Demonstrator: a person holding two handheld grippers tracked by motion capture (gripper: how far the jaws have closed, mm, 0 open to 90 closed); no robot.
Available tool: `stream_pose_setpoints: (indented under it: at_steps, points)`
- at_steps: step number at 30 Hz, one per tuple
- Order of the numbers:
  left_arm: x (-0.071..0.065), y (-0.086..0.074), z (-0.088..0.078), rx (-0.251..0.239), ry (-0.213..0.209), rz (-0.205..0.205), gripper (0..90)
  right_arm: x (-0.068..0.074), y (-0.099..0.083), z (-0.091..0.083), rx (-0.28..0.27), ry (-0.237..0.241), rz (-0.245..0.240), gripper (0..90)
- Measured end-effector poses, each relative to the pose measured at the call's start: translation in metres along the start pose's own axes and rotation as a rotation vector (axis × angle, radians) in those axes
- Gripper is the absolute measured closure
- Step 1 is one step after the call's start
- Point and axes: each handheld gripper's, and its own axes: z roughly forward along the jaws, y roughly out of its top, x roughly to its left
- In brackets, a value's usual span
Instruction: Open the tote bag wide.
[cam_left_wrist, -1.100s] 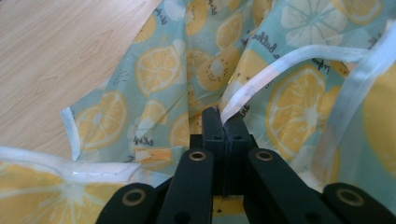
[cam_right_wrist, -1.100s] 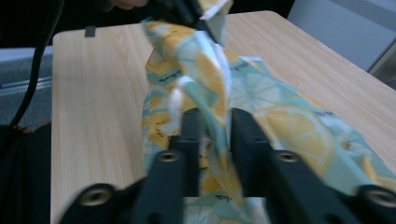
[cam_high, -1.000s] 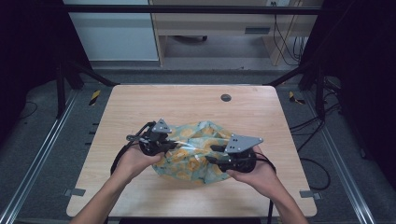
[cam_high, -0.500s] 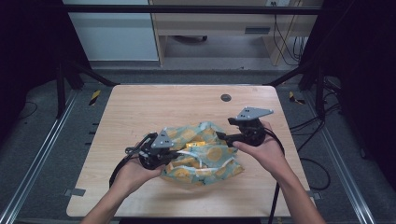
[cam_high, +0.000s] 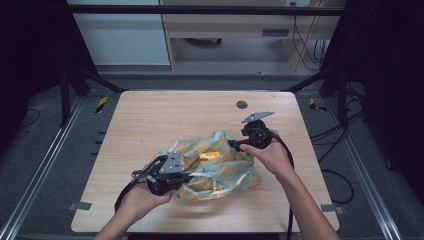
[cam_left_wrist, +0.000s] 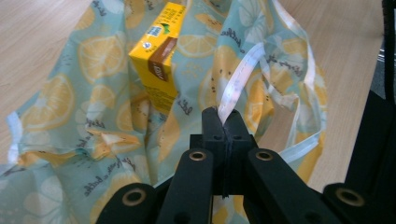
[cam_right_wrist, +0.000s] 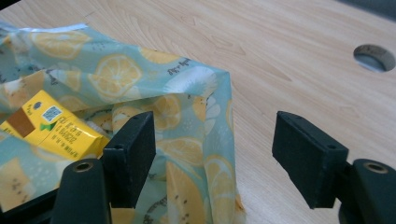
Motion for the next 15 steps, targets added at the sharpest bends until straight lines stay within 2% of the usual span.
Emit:
stream_pose_setpoints:
  at_steps: [1,4,6,7,8,9,12,15]
  points:
    - [-0.002,-0.002,0.0,-0.004,-0.006,-0.001,90.0,0.0,-0.001,0.004,0.01,0.008,0.021,30.4]
    - [-0.007,-0.005,0.001,-0.005,-0.013,0.004,90.0,0.001,-0.002,0.006,0.029,0.014,0.029,33.1]
    - [-0.009,-0.007,0.0,-0.011,-0.017,0.002,90.0,0.003,-0.004,0.006,0.046,0.022,0.022,39.2]
    - [-0.01,-0.008,0.0,-0.018,-0.018,-0.003,90.0,0.005,-0.006,0.006,0.062,0.032,0.017,46.3]
    - [-0.011,-0.009,-0.001,-0.02,-0.019,-0.004,90.0,0.005,-0.006,0.006,0.062,0.032,0.017,46.3]
    - [-0.013,-0.012,-0.002,-0.026,-0.023,-0.007,90.0,0.006,-0.008,0.004,0.072,0.045,0.018,52.6]
    - [-0.016,-0.015,-0.002,-0.023,-0.029,-0.004,90.0,0.006,-0.01,0.003,0.078,0.055,0.021,55.4]
    - [-0.019,-0.02,0.001,-0.014,-0.038,-0.001,90.0,0.005,-0.012,0.002,0.071,0.054,0.015,51.9]
